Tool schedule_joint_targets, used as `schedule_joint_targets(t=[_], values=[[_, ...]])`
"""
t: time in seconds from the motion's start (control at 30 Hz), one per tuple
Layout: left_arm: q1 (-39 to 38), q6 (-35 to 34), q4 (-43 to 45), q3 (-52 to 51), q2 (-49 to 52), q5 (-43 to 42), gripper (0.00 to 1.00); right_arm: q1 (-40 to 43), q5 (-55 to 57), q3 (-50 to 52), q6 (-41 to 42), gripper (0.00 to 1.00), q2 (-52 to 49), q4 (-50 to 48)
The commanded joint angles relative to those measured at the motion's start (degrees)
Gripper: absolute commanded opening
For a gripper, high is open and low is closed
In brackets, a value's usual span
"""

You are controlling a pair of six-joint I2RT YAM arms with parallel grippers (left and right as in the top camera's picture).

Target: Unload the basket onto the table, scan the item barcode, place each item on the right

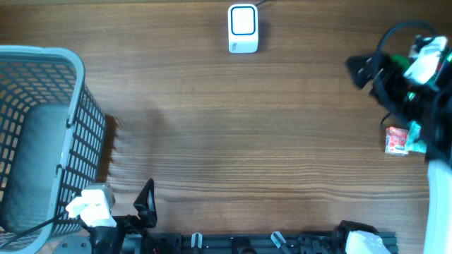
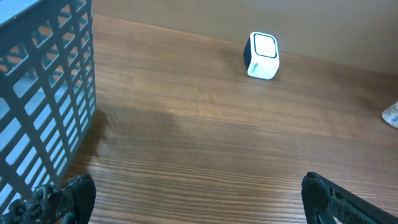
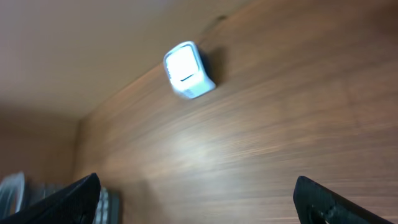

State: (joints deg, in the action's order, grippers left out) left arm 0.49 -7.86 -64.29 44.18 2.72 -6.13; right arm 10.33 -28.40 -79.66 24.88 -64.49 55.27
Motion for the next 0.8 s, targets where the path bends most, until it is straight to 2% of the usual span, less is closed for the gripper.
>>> schedule_joint_targets(t=[0.0,0.2,0.43,0.63,0.77], values=[[0.33,-0.33,0.11,-0.04,-0.39,-0.87,1.0,-3.67,6.49,-0.74,-0.24,1.0,10.86,3.3],[0.33,-0.31,0.11,-0.04,-0.39,-0.9,1.0,-3.67,6.6,-0.74,-0.28,1.0,19.85,5.66],[0.33,-0.31,0.11,-0.04,-0.39,-0.87,1.0,-3.67,6.69,0.04,-0.94,1.0,20.04,7.61],[0.33,-0.31,0.11,-0.04,-0.39,-0.87,1.0,-3.67,11.06,8.35,-2.6,1.0,25.7,0.39],[0.33,-0.33,0.11,-0.04,-0.39,-0.87,1.0,-3.67,11.06,22.6,-3.87,1.0,36.98,-12.22]])
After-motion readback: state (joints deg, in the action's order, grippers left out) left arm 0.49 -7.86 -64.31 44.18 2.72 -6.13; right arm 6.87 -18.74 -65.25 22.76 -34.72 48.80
